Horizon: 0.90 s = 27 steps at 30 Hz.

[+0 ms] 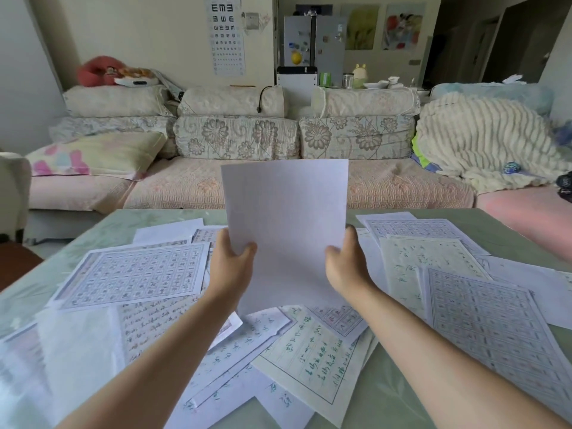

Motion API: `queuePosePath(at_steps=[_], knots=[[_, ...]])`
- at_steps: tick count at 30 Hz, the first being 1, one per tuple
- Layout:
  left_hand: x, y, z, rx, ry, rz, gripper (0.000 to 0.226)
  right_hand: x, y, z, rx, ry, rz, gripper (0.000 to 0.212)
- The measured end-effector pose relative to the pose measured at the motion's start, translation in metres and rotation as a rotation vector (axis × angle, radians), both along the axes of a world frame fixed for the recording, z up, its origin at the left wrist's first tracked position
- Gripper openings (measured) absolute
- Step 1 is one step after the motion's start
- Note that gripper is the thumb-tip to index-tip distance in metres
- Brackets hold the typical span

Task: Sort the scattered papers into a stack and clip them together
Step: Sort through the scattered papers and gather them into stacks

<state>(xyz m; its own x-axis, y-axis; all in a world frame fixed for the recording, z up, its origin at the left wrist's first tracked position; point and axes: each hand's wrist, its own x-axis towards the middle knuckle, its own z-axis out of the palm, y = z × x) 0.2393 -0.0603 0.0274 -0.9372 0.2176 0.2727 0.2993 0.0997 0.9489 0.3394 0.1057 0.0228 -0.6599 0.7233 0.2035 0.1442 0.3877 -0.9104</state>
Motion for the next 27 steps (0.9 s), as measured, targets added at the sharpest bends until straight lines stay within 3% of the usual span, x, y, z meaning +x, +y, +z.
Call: queuePosePath(at_steps=[3,6,9,14,17,20,23,27], knots=[[-0.003,-0.017,0.006,-0.082,-0.077,-0.135,0.027,-0.006,-0.01,0.004,-0.013,-0.054,-0.012,0.044],[-0.015,-0.047,0.0,-0.327,-0.118,-0.251,0.019,-0.015,-0.022,0.002,-0.012,-0.229,0.035,0.034],[-0.038,-0.078,-0.01,-0.552,-0.092,-0.152,0.017,-0.032,-0.03,-0.005,-0.013,-0.335,0.054,0.033],[-0.072,-0.119,-0.043,-0.97,0.042,-0.114,0.048,-0.047,-0.036,-0.034,0.035,-0.548,0.027,0.035],[-0.085,-0.134,-0.061,-1.164,0.168,-0.13,0.06,-0.054,-0.038,-0.046,0.145,-0.686,0.006,0.039],[-0.097,-0.141,-0.072,-1.223,0.258,-0.123,0.068,-0.062,-0.048,-0.054,0.465,-0.825,-0.033,0.053],[-0.107,-0.143,-0.08,-1.224,0.287,-0.12,0.079,-0.077,-0.073,-0.056,0.713,-0.699,0.137,0.058],[-0.113,-0.142,-0.085,-1.27,0.326,-0.156,0.087,-0.104,-0.117,-0.057,0.73,-0.572,0.569,0.052]])
